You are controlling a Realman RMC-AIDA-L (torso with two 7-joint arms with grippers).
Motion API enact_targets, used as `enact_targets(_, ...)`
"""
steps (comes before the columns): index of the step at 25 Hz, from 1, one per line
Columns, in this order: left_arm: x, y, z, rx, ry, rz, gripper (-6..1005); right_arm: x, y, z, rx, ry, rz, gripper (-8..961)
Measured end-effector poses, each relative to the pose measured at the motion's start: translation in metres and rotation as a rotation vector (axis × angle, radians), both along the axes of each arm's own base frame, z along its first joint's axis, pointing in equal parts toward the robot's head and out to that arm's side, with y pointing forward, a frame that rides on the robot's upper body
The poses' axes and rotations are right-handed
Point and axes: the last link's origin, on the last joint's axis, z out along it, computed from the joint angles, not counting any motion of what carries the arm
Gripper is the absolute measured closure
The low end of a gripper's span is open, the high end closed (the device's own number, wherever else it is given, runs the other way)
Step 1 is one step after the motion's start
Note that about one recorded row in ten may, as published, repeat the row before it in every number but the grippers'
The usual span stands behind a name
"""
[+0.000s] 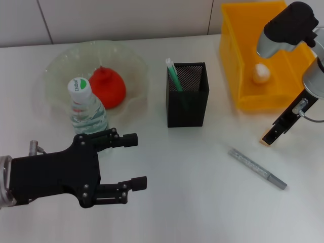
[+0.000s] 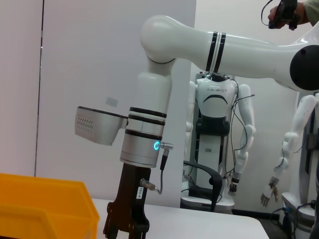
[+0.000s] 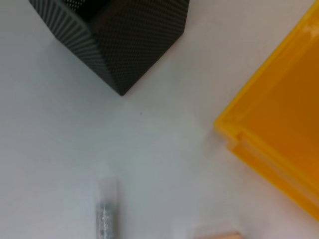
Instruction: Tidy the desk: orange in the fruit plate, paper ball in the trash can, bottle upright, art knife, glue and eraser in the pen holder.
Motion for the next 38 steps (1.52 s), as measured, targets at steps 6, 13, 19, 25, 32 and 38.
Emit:
enact_targets(6, -0.001, 0.000, 0.000, 0.002, 0.002, 0.003, 197, 0.003, 0.002, -0.004, 0.006, 0.002, 0.003, 205)
enact_targets(13, -0.001, 0.001, 0.000, 0.006, 0.002, 0.003, 197, 0.005, 0.003, -0.007, 0.006, -0.001, 0.012, 206)
enact_targets(19, -0.001, 0.001, 0.001, 0.007, 0.003, 0.003, 197, 0.004, 0.001, -0.012, -0.004, 0.005, 0.014, 207)
enact_targets(25, -0.001, 0.000, 0.000, 0.010, 0.004, -0.002, 197, 0.004, 0.002, -0.015, -0.006, 0.002, 0.019, 270)
enact_targets(32, -0.003, -0.001, 0.000, 0.007, -0.001, 0.006, 197, 0.007, 0.000, -0.017, -0.012, 0.002, 0.008, 361)
enact_targets(38, -0.003, -0.001, 0.000, 0.006, -0.002, 0.006, 197, 0.010, 0.000, -0.021, -0.016, 0.000, 0.004, 358)
